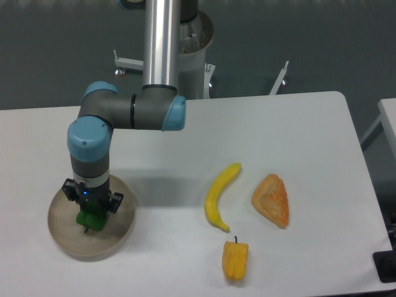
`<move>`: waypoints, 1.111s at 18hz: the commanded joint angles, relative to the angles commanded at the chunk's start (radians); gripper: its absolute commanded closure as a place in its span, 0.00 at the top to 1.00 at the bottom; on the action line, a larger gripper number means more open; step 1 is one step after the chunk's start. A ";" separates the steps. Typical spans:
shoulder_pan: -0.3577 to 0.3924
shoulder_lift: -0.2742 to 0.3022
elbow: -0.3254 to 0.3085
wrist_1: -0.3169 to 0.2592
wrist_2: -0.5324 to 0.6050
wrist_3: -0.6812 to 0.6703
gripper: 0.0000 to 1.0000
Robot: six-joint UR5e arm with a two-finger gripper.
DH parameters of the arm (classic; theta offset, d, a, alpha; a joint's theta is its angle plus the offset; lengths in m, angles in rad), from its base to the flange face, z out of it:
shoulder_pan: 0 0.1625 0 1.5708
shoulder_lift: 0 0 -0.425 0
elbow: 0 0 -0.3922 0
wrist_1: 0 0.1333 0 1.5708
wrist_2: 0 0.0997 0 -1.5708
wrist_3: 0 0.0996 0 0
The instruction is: Place the green pepper on the plate
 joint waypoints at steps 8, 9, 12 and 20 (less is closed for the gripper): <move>0.032 0.044 0.005 -0.005 0.008 0.038 1.00; 0.055 0.049 0.008 -0.006 0.008 0.060 1.00; 0.138 0.067 0.008 -0.015 0.008 0.145 1.00; 0.395 0.028 0.028 -0.015 0.012 0.494 1.00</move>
